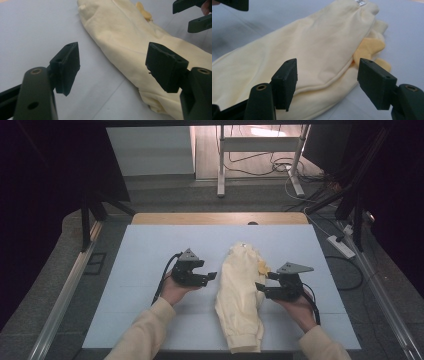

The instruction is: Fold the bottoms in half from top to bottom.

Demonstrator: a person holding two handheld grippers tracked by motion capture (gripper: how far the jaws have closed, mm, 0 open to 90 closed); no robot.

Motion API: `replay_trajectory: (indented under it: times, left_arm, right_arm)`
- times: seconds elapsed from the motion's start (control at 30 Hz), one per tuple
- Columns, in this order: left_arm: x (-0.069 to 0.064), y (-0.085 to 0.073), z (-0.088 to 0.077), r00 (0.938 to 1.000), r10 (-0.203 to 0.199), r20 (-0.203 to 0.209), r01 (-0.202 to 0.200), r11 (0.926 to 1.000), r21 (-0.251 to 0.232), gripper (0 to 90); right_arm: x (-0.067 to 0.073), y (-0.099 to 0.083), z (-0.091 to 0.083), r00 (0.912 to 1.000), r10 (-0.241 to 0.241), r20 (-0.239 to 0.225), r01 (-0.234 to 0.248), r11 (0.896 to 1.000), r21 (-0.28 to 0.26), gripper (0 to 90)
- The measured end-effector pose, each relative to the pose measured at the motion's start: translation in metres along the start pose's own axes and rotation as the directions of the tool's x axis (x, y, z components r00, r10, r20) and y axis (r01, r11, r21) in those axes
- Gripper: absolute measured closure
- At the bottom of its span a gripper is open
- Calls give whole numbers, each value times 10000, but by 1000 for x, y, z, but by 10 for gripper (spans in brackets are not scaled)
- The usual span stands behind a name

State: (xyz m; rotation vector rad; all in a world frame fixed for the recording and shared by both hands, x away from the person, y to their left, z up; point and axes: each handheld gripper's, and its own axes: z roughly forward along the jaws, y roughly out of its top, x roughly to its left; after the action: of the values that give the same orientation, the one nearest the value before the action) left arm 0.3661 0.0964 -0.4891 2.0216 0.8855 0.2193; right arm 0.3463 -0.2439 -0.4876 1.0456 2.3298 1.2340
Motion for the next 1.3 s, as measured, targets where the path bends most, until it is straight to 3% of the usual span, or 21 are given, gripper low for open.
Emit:
replay_trajectory:
  times: [0.47, 0.63, 0.9, 1.17, 1.3]
  left_arm:
    - [8, 17, 36, 9987, -493, 92, 488, 9980, 407, 246]
    - [14, 20, 49, 9982, -556, -219, 570, 9962, 663, 248]
    - [26, 24, 60, 9965, -700, -465, 735, 9943, 776, 255]
    - [30, 23, 69, 9950, -843, -536, 893, 9912, 979, 261]
    - [28, 22, 76, 9964, -723, -450, 769, 9908, 1116, 261]
  right_arm:
    - [-24, 13, 25, 9978, 349, 556, -362, 9991, 224, 328]
    - [-31, 18, 32, 9963, 543, 661, -559, 9982, 224, 328]
    - [-41, 24, 50, 9936, 776, 822, -802, 9964, 281, 322]
    - [-44, 21, 62, 9915, 887, 952, -955, 9930, 693, 308]
    - [-46, 19, 64, 9910, 992, 903, -1071, 9905, 868, 300]
